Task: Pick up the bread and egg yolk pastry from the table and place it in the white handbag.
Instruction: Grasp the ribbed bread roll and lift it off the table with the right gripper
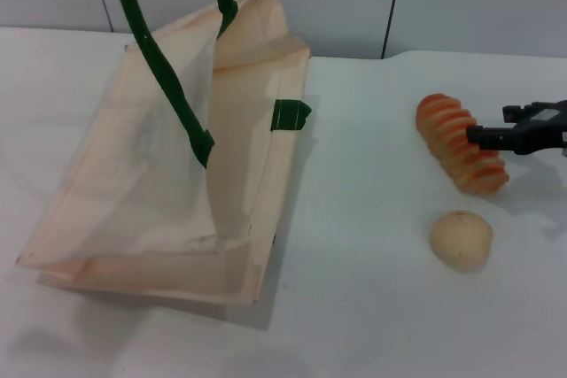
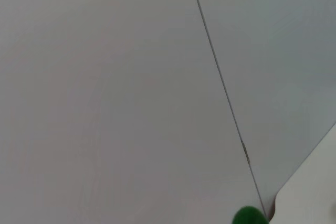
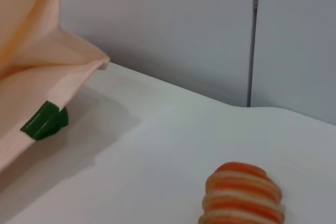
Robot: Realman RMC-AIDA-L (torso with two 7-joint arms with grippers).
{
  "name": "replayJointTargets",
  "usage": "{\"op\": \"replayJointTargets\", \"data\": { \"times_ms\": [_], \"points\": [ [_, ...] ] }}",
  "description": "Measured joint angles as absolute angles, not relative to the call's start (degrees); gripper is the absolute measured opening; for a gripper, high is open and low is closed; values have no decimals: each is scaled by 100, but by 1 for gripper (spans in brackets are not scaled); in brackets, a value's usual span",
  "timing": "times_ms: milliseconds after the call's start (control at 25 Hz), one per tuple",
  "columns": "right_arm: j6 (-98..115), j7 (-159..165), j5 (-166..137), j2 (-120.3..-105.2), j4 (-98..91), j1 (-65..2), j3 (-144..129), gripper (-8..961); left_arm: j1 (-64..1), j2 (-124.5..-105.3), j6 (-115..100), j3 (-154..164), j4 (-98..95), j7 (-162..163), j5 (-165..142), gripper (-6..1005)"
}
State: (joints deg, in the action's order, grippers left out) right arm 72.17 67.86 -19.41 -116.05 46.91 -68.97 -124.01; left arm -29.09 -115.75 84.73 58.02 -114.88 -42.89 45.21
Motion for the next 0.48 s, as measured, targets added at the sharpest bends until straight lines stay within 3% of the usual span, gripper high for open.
{"op": "replayJointTargets", "data": {
  "times_ms": [480],
  "points": [
    [7128, 7780, -2626, -11637, 4639, -7183, -13054, 781, -2909, -11575, 8473, 5824, -11473, -4298, 4378, 113]
  ]
}}
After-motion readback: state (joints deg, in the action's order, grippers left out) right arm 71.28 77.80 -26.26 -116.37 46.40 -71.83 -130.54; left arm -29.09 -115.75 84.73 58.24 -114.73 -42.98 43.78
